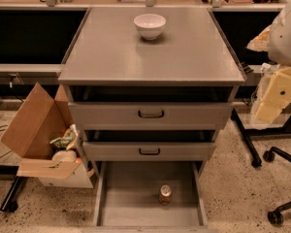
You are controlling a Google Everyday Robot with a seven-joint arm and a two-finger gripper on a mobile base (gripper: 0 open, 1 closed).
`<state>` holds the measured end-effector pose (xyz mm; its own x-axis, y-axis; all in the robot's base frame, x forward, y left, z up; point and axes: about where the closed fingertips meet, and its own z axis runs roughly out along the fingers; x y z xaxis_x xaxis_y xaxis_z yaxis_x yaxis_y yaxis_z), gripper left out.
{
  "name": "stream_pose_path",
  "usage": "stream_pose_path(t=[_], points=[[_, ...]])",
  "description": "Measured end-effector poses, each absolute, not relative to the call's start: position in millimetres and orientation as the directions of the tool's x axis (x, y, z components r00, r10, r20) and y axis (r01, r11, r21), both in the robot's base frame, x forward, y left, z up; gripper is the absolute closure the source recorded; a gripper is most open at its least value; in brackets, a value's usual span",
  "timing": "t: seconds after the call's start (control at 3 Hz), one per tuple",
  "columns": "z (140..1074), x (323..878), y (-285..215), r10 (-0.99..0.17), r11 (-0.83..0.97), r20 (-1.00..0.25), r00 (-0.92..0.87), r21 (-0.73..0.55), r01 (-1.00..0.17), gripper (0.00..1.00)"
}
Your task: Pick orange can from bottom drawer and place on counter
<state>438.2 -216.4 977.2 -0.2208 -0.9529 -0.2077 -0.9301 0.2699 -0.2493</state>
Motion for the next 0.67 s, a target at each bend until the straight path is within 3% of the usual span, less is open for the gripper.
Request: stream_pose_path(t=[0.67], points=[[977.6,438.7,-215.5,-0.948,0.280,-0.222,-0.227,-0.245,-0.928,0.00]])
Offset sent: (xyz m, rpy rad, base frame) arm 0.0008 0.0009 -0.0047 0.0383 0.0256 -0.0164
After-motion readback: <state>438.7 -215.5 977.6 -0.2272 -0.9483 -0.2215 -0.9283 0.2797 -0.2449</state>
